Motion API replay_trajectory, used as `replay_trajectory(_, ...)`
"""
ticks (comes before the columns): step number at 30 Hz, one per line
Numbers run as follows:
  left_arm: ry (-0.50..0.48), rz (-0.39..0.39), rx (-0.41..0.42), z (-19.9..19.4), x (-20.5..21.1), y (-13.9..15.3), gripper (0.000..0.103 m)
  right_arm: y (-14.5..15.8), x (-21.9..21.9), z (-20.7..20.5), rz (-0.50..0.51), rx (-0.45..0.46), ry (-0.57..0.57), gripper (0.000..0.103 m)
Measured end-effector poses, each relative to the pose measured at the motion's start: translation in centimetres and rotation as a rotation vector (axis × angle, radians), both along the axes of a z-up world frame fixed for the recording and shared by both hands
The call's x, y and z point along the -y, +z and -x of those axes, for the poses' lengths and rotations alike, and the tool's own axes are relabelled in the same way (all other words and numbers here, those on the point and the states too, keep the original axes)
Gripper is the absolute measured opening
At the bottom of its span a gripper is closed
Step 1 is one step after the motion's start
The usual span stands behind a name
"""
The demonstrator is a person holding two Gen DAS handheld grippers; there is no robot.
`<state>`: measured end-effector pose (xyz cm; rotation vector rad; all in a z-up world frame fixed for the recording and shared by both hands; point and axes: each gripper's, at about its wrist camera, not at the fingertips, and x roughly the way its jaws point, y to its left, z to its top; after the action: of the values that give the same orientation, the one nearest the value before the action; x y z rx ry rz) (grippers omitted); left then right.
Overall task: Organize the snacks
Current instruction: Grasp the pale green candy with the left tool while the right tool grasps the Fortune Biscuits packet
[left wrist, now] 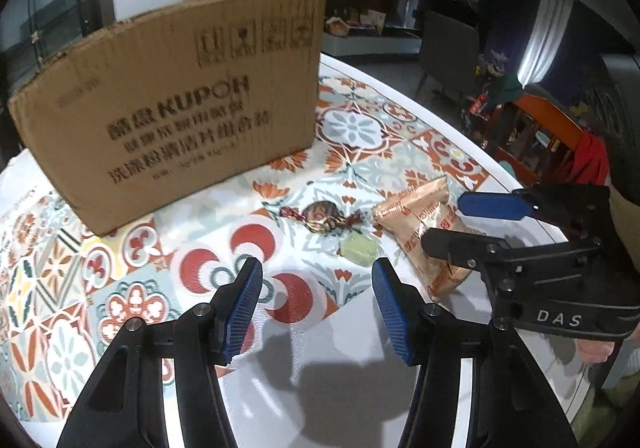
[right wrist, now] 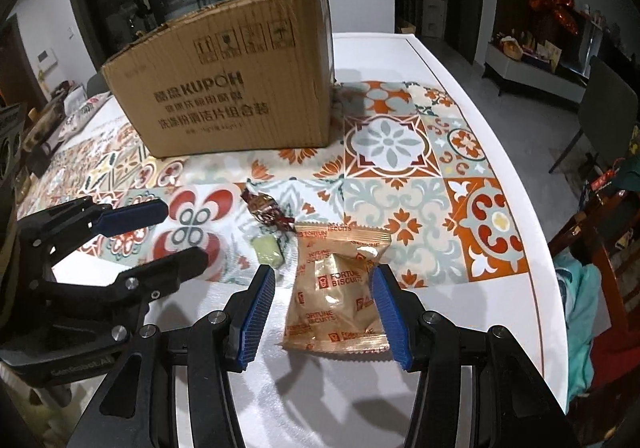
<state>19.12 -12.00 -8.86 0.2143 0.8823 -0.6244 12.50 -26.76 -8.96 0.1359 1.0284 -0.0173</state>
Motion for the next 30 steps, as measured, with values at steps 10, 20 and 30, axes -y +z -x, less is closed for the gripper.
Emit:
replay_trajectory(10, -0.014, 0.041, -0.037, -1.1, 1.4, -1.5, 0.056, -1.6, 1.3, -0.5, -0.051, -0.037, -0.035, 0.052)
replay_trajectory(20, 0.057, 0.023, -0.043, -1.3, 3.6, -2.2, 0.055, -1.8, 3.5, 0.4, -0.104, -0.006, -0.097, 0.040)
replay_trajectory(30, 0.153, -0.001, -0.033, -1.2, 4.9, -3.1, 0.042, -1.5, 4.7, 1.2, -0.131, 0.038, -0.132, 0.040)
